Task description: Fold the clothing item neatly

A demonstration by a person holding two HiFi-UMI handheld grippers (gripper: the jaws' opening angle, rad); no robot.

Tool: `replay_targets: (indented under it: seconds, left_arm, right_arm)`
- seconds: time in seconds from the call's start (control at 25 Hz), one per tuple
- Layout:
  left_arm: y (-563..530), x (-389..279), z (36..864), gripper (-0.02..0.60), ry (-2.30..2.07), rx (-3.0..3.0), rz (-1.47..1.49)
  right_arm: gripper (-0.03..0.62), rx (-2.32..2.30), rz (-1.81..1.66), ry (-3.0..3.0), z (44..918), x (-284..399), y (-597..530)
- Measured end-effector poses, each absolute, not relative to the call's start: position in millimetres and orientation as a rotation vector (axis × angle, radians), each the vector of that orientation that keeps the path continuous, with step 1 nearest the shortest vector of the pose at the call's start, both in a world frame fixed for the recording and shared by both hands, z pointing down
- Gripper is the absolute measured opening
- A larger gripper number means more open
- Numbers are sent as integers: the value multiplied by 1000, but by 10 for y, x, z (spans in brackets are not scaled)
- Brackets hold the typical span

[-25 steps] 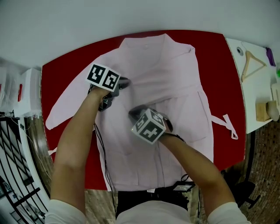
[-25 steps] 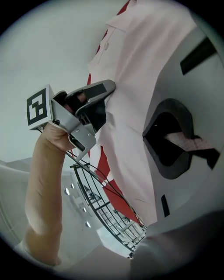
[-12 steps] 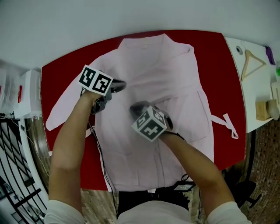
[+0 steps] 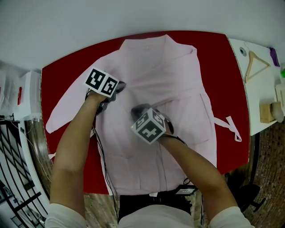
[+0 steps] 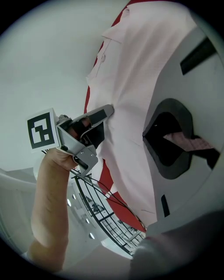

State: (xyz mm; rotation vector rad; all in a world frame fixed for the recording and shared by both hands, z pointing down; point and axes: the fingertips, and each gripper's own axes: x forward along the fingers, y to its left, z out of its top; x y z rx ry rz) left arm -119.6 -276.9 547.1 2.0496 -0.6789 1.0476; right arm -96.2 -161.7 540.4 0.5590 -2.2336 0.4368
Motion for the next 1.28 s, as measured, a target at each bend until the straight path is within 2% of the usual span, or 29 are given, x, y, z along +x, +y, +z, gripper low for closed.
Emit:
replay_targets:
  seconds: [0.24, 0.56, 0.84, 1.04, 1.28]
  left_arm:
    - [-2764, -1298, 5310, 11, -804, 2064, 951]
    - [-2307, -1738, 4401, 11, -1018, 2174, 384]
    - [-1655, -2215, 4117, 11, -1225, 2094, 14]
    - [-1357, -2490, 4070, 9, -1336, 2051, -69]
    - [-1071, -2959, 4197, 8, -1366, 2017, -136]
  right_arm:
    - [14, 550, 432, -2248, 5416, -953, -1622]
    - [17, 669, 331, -2296, 5234, -831, -1730]
    - [17, 643, 147, -2348, 4964, -854, -1677]
    - [18, 589, 4, -2376, 4714, -1076, -1563]
    - [18, 520, -142, -2394, 4567, -1655, -1253]
